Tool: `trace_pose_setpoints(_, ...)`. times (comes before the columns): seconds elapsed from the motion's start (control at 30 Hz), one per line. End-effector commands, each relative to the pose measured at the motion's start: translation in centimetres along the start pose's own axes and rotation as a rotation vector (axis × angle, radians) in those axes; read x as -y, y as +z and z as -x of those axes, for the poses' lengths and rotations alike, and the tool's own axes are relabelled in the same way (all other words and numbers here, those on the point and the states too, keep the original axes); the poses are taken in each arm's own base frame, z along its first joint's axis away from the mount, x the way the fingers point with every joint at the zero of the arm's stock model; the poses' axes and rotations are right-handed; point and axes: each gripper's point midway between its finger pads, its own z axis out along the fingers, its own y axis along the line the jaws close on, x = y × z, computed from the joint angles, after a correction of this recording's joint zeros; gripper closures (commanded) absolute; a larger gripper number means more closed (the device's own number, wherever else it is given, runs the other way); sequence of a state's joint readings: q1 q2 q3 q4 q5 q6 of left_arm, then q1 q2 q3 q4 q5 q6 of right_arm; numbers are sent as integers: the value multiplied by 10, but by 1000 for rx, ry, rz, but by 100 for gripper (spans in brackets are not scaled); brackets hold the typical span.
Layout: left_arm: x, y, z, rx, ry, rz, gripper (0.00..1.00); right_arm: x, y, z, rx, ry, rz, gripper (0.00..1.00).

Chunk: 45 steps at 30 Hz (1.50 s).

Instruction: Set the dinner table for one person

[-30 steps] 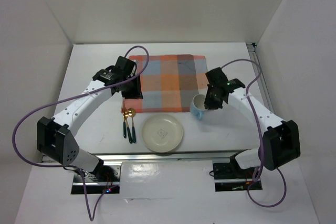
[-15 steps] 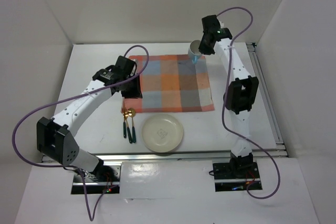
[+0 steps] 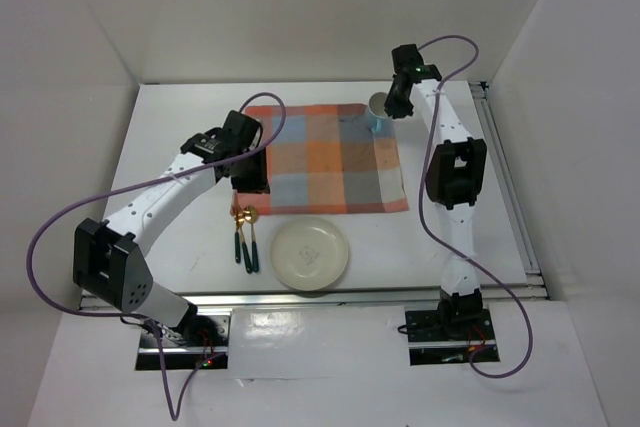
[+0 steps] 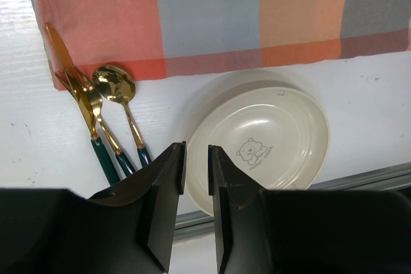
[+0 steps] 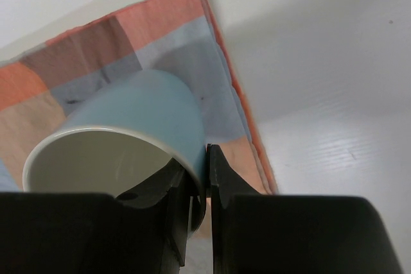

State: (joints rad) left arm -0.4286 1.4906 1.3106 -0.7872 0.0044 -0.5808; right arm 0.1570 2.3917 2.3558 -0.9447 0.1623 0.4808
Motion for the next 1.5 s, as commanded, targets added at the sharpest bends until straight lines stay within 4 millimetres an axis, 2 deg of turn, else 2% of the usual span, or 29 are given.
trace_pose_setpoints(0.0,-5,8,-11,-41,3,20,63,-24,7,20,80,15,80,100)
trace_pose_setpoints(0.07,-7,10,-15,-51,2,26,63,-25,18,14,63,12,82,100)
trace_pose_setpoints(0.2,-7,11,-18,-64,2,22,63,-29,27,9,48,11,102,100)
trace_pose_setpoints(0.23,-7,11,-18,-64,2,22,63,-29,27,9,48,11,102,96)
trace_pose_setpoints(0.27,-6,11,-19,-69,1,13,61,-31,23,14,64,13,111,75)
trace_pose_setpoints(0.3,-2,11,-19,-64,19,5,61,-32,18,17,72,14,116,59)
trace_pose_setpoints(0.33,-2,11,-19,-64,19,5,49,-33,10,22,90,17,126,44)
trace_pose_setpoints(0.4,0,11,-21,-66,27,1,37,-39,-4,33,121,22,156,23)
trace_pose_setpoints(0.47,-2,13,-24,-75,27,6,25,-47,-27,46,156,26,202,15)
trace_pose_setpoints(0.5,-1,10,-23,-66,27,1,25,-49,-35,50,165,27,218,8)
trace_pose_setpoints(0.63,-3,9,-25,-57,36,15,25,-55,-81,68,225,22,275,0)
trace_pose_setpoints(0.67,-6,6,-24,-48,26,33,25,-53,-107,74,252,25,290,0)
trace_pose_setpoints(0.7,-6,4,-20,-33,26,41,27,-51,-119,74,259,26,294,0)
trace_pose_setpoints(0.73,-10,4,-22,-37,26,59,27,-47,-113,53,214,13,277,2)
trace_pose_setpoints(0.77,-16,0,-17,-11,13,100,28,-47,-155,64,286,20,328,4)
trace_pose_setpoints(0.8,-22,-1,-16,-2,-4,134,28,-49,-168,56,295,12,358,6)
trace_pose_setpoints(0.83,-27,-3,-13,13,-3,166,28,-40,-151,16,225,-8,333,7)
trace_pose_setpoints(0.87,-41,-5,-11,23,-25,230,28,-40,-196,20,304,-7,402,12)
trace_pose_setpoints(0.93,-49,-12,-3,44,-40,262,28,-39,-208,-20,261,-40,445,15)
trace_pose_setpoints(0.97,-54,-16,3,61,-66,281,28,-24,-188,-66,156,-50,415,17)
trace_pose_setpoints(1.0,-56,-22,7,81,-67,294,29,-20,-209,-82,164,-63,457,20)
trace_pose_setpoints(1.03,-59,-24,10,85,-88,299,29,-27,-214,-114,103,-93,519,20)
trace_pose_setpoints(1.07,-58,-30,15,111,-90,296,29,-12,-193,-169,-21,-123,508,22)
trace_pose_setpoints(1.1,-61,-30,17,115,-113,302,29,-13,-205,-189,-40,-140,564,22)
trace_pose_setpoints(1.13,-58,-38,22,151,-128,281,29,-11,-205,-215,-106,-138,579,22)
trace_pose_setpoints(1.17,-56,-41,25,168,-130,271,30,-4,-197,-258,-198,-154,571,22)
trace_pose_setpoints(1.23,-52,-45,32,199,-154,234,30,-6,-201,-286,-246,-111,597,22)
trace_pose_setpoints(1.27,-48,-49,31,200,-154,208,30,-5,-198,-308,-278,-125,618,20)
trace_pose_setpoints(1.47,-37,-46,28,195,-136,133,29,-16,-182,-352,-362,-146,619,16)
